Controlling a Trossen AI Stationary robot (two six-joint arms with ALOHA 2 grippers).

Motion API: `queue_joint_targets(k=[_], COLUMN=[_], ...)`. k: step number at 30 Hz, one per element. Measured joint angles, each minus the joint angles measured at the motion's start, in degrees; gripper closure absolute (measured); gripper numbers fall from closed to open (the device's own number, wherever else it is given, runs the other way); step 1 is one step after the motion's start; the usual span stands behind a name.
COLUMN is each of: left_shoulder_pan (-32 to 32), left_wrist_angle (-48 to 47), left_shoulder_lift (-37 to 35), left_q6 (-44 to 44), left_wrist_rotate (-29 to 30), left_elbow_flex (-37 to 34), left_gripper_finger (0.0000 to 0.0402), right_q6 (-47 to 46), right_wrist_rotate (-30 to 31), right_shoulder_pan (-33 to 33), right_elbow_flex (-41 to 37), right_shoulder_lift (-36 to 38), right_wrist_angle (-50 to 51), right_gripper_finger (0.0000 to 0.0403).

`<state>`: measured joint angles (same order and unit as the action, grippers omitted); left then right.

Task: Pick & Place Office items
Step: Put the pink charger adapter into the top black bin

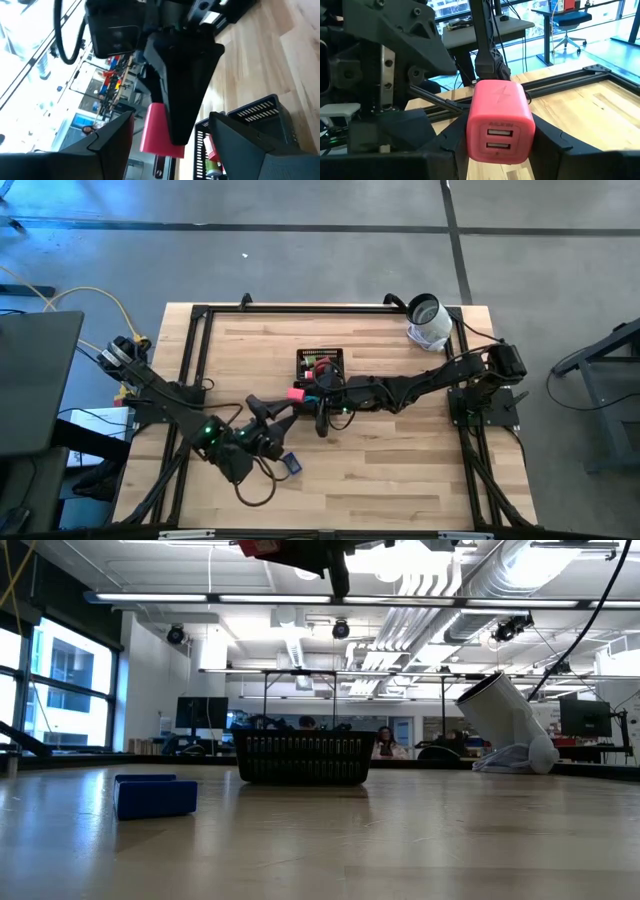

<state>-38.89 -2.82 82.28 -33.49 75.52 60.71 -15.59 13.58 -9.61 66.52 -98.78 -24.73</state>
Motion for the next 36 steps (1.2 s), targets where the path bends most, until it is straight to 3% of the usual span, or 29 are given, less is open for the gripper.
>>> queue_joint_targets(k=[8,14,24,30,36], left_shoulder_pan=[-4.59,-7.71,-7.62,-6.57,-6.17], left_wrist_angle=[-3.75,-12.95,-31.48,-31.61,-31.88], left_shoulder_lift=[0.0,0.0,-0.17,-0.2,-0.2], left_q6=[9.85,25.17,55.02,58.78,61.47], left_wrist_rotate=[1.33,0.38,-13.32,-19.54,-20.78], left_elbow_flex=[0.02,0.02,0.02,0.02,0.02], left_gripper_finger=[0.0152,0.0152,0.0152,0.0152,0.0152], right_q6=[0.47,0.88,0.39,-2.52,-6.91], right_wrist_rotate=[0.29,3.02,6.97,8.65,8.11], right_shoulder_pan=[0.0,-0.15,-3.24,-5.11,-6.15], right_elbow_flex=[0.01,-0.09,0.19,-0.02,0.0], right_shoulder_lift=[0.35,2.19,7.68,9.06,9.27], right_wrist_angle=[3.42,9.57,22.84,32.12,40.99], right_gripper_finger=[0.0262,0.0262,0.0262,0.0262,0.0262])
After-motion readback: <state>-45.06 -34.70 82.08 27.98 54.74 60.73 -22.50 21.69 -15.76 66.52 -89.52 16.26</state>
